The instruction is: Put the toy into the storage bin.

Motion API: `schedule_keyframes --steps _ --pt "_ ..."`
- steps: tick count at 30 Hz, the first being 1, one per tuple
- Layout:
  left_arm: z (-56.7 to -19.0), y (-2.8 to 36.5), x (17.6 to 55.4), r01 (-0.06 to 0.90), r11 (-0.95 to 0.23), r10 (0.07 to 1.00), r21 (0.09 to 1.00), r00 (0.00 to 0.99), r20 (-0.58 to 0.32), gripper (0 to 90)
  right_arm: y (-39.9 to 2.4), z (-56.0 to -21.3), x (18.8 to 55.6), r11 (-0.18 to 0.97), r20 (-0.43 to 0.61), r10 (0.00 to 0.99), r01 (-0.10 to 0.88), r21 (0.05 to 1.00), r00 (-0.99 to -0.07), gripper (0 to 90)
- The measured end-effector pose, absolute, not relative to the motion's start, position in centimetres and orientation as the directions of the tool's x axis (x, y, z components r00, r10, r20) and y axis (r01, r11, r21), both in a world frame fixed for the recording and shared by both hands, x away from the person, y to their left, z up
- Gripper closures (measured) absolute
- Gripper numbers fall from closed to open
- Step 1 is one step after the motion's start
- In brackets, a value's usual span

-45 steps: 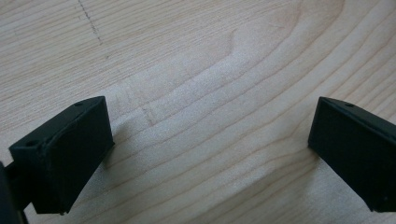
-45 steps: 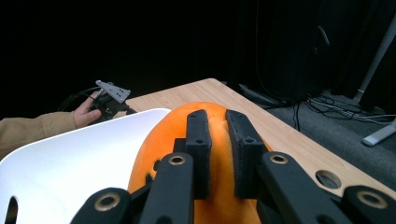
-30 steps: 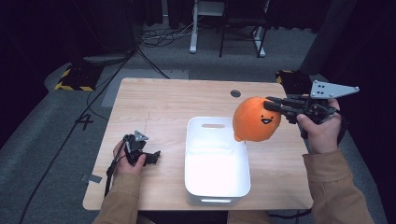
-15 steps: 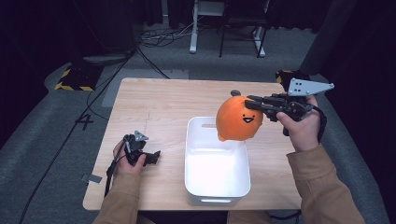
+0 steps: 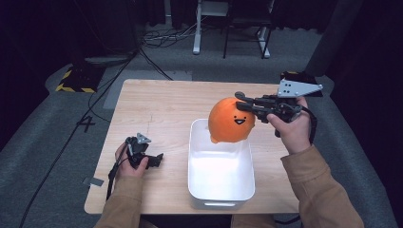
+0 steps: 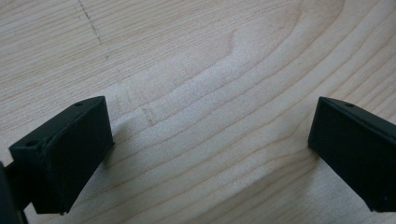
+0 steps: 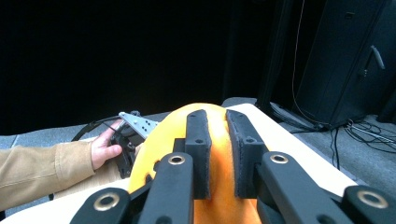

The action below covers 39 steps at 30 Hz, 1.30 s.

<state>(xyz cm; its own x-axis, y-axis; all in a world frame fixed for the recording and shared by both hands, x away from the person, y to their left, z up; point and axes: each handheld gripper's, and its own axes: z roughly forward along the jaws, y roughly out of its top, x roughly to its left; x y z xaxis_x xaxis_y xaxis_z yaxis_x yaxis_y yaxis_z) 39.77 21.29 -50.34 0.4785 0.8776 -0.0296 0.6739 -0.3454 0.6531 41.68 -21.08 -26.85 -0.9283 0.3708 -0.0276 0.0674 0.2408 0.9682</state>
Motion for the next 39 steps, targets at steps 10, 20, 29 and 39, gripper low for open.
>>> schedule_keyframes --steps 10,20,29,39 --pt "-50.3 21.3 39.8 0.674 -0.346 0.877 0.653 0.479 -0.029 0.1 -18.6 -27.9 42.0 0.254 -0.021 0.346 0.073 0.964 -0.938 80.2" --pt "-50.3 21.3 39.8 0.674 -0.347 0.877 0.652 0.48 -0.028 0.1 -16.7 -30.0 42.5 0.267 0.02 0.324 0.111 0.957 -0.946 80.2" --pt "-50.3 21.3 39.8 0.674 -0.346 0.877 0.653 0.479 -0.029 0.1 -15.9 -32.3 42.7 0.298 0.044 0.324 0.147 0.943 -0.945 80.2" --pt "-50.3 21.3 39.8 0.674 -0.347 0.877 0.652 0.48 -0.028 0.1 -15.3 -34.2 42.5 0.365 0.041 0.32 0.163 0.917 -0.947 80.1"
